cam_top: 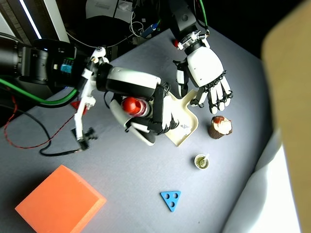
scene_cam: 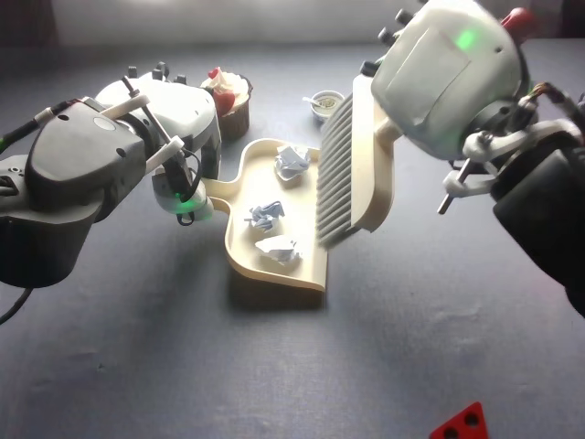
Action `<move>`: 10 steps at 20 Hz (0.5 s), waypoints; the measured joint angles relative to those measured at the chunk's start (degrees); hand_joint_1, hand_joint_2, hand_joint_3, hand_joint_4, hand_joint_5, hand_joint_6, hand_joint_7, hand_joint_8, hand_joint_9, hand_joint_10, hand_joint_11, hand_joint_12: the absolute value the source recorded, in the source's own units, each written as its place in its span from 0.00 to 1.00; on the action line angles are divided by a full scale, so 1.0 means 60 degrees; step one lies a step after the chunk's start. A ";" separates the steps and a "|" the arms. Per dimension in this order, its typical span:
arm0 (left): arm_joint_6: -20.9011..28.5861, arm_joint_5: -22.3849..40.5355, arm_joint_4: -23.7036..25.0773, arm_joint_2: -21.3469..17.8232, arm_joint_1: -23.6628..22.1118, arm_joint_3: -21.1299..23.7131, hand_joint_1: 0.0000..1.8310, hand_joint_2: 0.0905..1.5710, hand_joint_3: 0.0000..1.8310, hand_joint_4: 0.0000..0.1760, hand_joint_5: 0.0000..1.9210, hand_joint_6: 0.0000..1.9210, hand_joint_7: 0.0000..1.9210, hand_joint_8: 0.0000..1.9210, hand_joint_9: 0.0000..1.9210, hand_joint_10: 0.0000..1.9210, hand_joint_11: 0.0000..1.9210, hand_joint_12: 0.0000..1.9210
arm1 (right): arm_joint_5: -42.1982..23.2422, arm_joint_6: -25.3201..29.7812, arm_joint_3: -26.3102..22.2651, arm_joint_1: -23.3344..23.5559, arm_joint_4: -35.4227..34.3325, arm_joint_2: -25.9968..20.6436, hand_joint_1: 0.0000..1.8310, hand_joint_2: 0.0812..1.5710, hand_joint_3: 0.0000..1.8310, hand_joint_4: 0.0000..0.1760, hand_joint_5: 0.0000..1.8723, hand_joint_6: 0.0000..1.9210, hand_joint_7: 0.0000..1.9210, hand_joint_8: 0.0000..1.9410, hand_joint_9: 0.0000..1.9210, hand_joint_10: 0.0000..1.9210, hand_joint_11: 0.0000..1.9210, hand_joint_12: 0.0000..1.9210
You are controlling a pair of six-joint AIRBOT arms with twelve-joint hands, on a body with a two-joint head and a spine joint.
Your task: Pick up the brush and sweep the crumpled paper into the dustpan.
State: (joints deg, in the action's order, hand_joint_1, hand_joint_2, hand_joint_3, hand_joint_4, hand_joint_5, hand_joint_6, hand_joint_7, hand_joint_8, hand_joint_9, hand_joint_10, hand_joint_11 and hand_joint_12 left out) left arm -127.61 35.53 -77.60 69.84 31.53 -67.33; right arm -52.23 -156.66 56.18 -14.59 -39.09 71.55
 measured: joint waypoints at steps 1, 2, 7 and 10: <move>0.0004 0.0004 0.0000 0.0000 0.0000 0.0000 0.62 0.63 0.00 0.03 0.62 0.32 0.22 0.00 0.15 0.00 0.00 0.27 | -0.0087 0.0000 -0.0095 0.0011 0.0025 -0.0073 0.88 0.72 0.00 1.00 0.55 1.00 0.59 1.00 0.69 1.00 0.73 1.00; 0.0004 0.0000 0.0000 0.0000 0.0000 0.0004 0.62 0.63 0.00 0.03 0.62 0.32 0.22 0.00 0.15 0.00 0.00 0.27 | -0.0157 0.0000 -0.0149 0.0011 0.0058 -0.0113 0.88 0.72 0.00 1.00 0.55 1.00 0.59 1.00 0.69 1.00 0.73 1.00; 0.0004 0.0018 -0.0004 0.0000 0.0000 0.0000 0.62 0.63 0.00 0.10 0.62 0.32 0.22 0.00 0.15 0.00 0.00 0.27 | -0.0025 -0.0554 -0.0965 0.0011 -0.0758 -0.0776 0.87 0.72 0.00 1.00 0.55 1.00 0.60 1.00 0.70 1.00 0.73 1.00; 0.0007 0.0007 0.0000 0.0000 0.0000 0.0000 0.62 0.63 0.00 0.01 0.62 0.32 0.22 0.00 0.15 0.00 0.00 0.26 | 0.0098 -0.1115 -0.1523 -0.0007 -0.0984 -0.1162 0.88 0.73 0.00 1.00 0.55 1.00 0.60 1.00 0.69 1.00 0.73 1.00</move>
State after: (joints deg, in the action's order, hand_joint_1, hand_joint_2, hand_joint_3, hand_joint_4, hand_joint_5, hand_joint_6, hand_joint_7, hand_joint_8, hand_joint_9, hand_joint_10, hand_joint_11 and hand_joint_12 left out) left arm -127.57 35.57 -77.60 69.84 31.53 -67.33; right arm -51.64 -163.35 47.05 -14.63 -44.99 64.58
